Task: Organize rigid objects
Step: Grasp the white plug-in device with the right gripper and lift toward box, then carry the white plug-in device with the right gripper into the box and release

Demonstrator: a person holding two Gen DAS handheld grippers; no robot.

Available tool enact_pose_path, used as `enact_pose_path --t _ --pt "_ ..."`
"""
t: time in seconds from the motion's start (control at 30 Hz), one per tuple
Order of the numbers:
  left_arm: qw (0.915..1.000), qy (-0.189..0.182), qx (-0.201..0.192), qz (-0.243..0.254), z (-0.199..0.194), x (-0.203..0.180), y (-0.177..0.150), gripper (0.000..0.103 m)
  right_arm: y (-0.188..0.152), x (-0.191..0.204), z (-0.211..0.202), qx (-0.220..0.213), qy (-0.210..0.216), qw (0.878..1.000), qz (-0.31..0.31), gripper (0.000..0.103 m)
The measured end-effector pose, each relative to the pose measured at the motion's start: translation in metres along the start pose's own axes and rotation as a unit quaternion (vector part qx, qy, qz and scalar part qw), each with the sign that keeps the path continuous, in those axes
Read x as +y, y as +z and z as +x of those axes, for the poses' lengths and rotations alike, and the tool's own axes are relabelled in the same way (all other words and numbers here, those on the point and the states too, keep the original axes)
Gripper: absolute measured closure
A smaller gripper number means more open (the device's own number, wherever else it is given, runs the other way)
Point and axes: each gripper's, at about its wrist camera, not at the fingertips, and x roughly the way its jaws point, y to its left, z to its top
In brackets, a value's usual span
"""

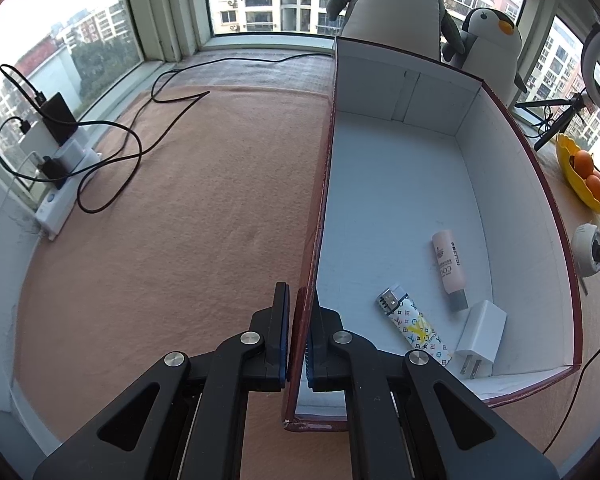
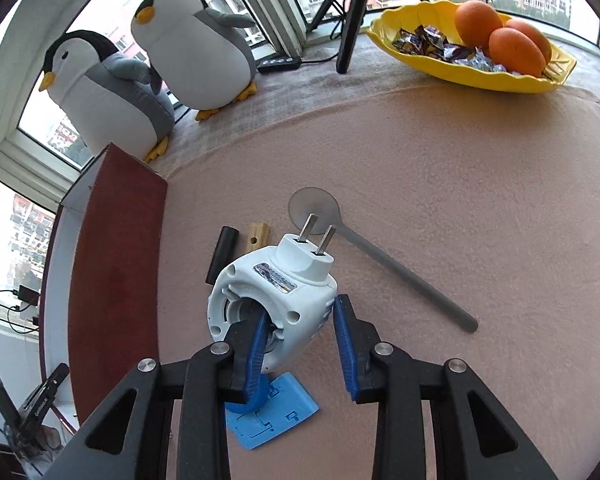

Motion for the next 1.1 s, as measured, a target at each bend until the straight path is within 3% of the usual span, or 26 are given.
enact_pose_path --t 0.33,0.63,0.87,1.1 --pt "1.0000 -0.009 0.002 0.000 0.001 0.001 0.000 0.093 -0.016 0.101 -0.041 -0.045 0.035 0.990 -0.125 0.074" --pt "0.9999 -0.016 0.000 0.003 0.002 0.001 0.000 0.091 -0.047 0.187 -0.038 -0.050 0.038 0.967 -0.246 0.074" --pt "0.9998 -0.018 0.001 0.005 0.003 0.003 0.002 0.091 -0.068 0.223 -0.026 -0.049 0.020 0.952 -0.301 0.074" --pt "0.9998 -0.020 0.002 0.005 0.004 0.003 0.002 0.091 -0.078 0.238 -0.008 -0.031 0.008 0.947 -0.319 0.074"
